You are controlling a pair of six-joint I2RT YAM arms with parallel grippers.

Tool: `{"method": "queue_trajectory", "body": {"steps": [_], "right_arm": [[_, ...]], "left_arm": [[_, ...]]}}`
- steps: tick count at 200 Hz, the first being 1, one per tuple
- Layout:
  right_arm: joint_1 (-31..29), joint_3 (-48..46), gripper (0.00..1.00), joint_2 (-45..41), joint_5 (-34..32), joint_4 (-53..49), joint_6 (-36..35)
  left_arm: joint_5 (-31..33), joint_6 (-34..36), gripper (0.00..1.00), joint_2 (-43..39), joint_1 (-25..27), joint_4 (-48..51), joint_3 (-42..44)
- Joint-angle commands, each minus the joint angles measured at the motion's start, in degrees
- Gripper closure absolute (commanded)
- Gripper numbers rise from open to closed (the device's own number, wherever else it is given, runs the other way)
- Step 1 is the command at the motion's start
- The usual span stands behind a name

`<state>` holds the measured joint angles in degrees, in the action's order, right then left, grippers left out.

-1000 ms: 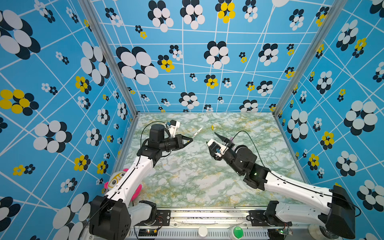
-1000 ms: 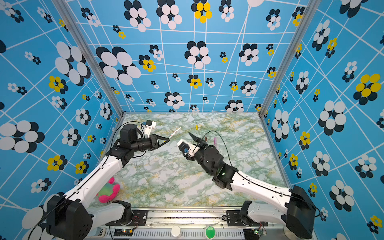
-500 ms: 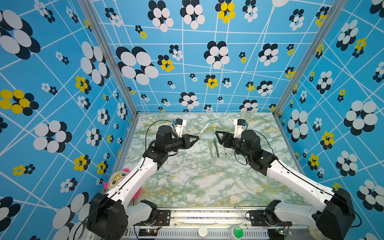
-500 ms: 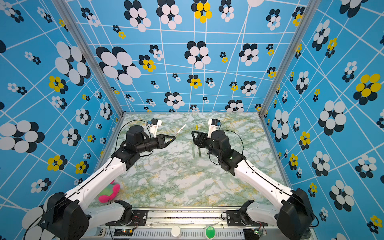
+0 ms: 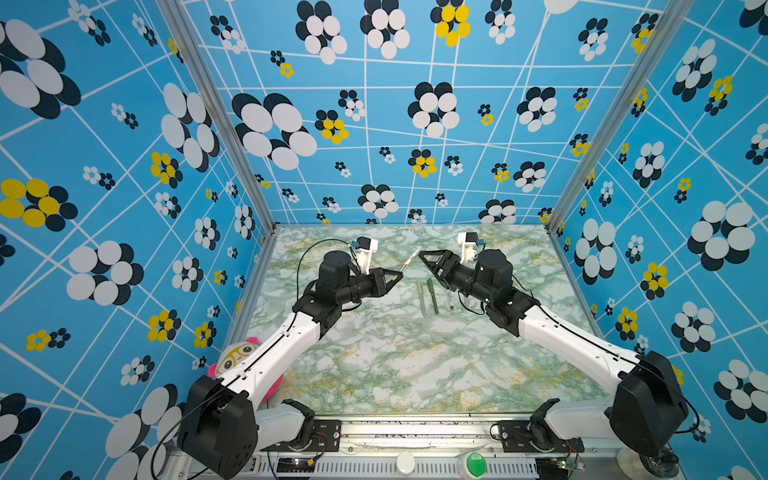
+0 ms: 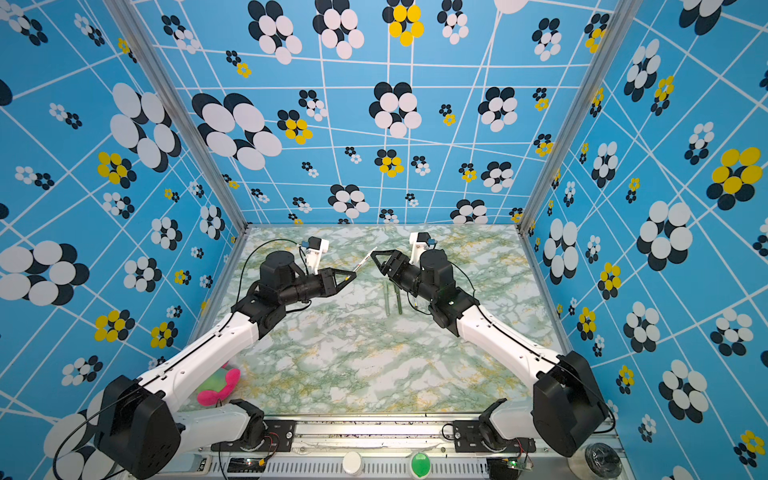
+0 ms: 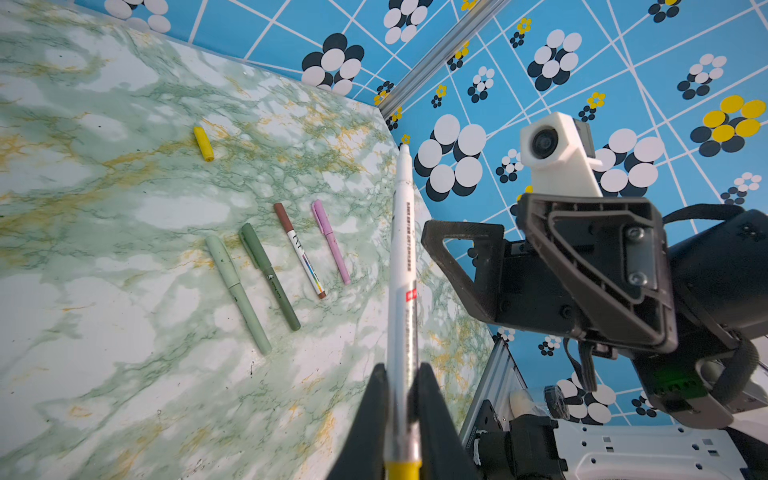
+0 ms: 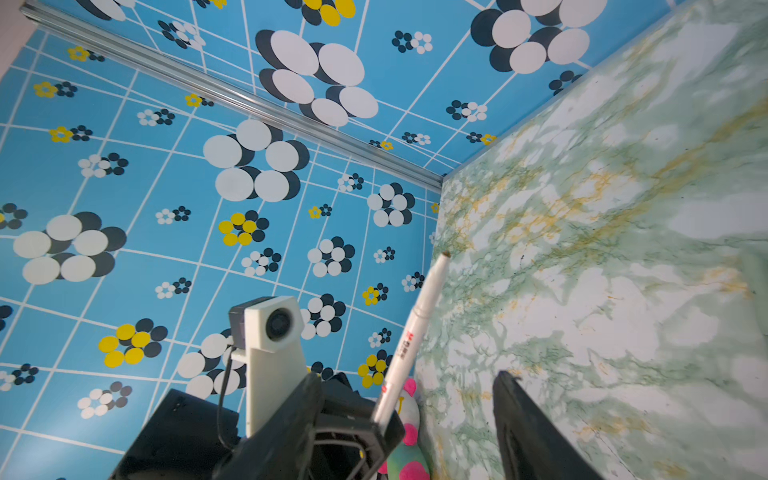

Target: Insert the pens into the pen caps

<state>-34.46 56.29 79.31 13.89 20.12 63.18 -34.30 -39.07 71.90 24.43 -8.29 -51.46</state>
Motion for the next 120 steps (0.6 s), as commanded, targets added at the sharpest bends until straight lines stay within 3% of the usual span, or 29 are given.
{"method": "queue_trajectory", "body": {"steps": [1, 59, 120], "right_arm": [[0.23, 2.01, 0.35, 3.1, 2.77, 4.06, 3.31], [0.26, 4.56, 0.44, 9.05, 4.74, 9.13, 6.17], [0.26, 4.42, 0.85, 10.12, 4.57, 8.97, 5.73]], "left_arm": [[0.57, -0.37, 1.0, 0.96, 0.66, -2.78, -0.19], [0.62, -0.5, 1.0, 2.09, 1.6, -3.79, -0.61], [0.97, -0.05, 1.0, 3.57, 1.97, -4.74, -0.55]]}}
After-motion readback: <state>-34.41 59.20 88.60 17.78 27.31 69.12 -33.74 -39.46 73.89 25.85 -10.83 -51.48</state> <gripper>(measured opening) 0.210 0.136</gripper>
